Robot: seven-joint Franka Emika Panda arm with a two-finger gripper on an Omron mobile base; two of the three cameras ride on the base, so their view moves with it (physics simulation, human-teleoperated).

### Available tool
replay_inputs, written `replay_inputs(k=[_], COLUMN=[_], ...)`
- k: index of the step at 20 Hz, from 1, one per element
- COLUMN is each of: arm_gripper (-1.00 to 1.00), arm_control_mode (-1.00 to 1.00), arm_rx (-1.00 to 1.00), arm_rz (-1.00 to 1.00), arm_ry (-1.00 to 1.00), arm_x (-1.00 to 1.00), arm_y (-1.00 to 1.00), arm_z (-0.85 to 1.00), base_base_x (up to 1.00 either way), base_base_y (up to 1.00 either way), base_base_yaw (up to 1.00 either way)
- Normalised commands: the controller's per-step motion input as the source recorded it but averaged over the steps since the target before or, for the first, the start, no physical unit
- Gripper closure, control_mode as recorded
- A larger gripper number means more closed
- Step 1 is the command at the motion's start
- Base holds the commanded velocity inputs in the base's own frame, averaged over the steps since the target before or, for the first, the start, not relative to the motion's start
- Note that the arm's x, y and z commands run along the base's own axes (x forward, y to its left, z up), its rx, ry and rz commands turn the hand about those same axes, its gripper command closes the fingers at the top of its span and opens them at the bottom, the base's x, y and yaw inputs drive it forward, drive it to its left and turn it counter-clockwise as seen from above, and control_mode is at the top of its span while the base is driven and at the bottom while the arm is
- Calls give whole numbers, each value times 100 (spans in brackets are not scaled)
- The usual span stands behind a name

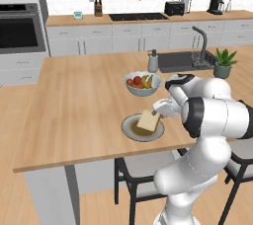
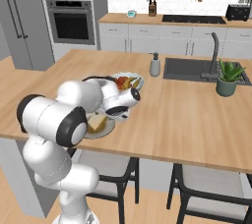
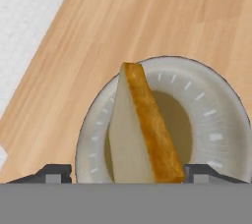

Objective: Start the toaster. Once the lever pops up, take the bread to the plate on the dining counter.

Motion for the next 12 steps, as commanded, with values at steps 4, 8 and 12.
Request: replay_inputs(k=[4, 8, 12], arm_gripper=[-100, -100, -100], arm_control_mode=[-100, -100, -100], arm_rx=[-9, -20, -23], arm_rz=[0, -1, -6], arm_ry=[-21, -19, -8], arm_x=[-3, -12, -1], arm_y=[0, 4, 25], arm_z=[0, 0, 1], base_base_x=[0, 0, 0], base_base_y=[0, 0, 0], base_base_yaw=[0, 0, 0])
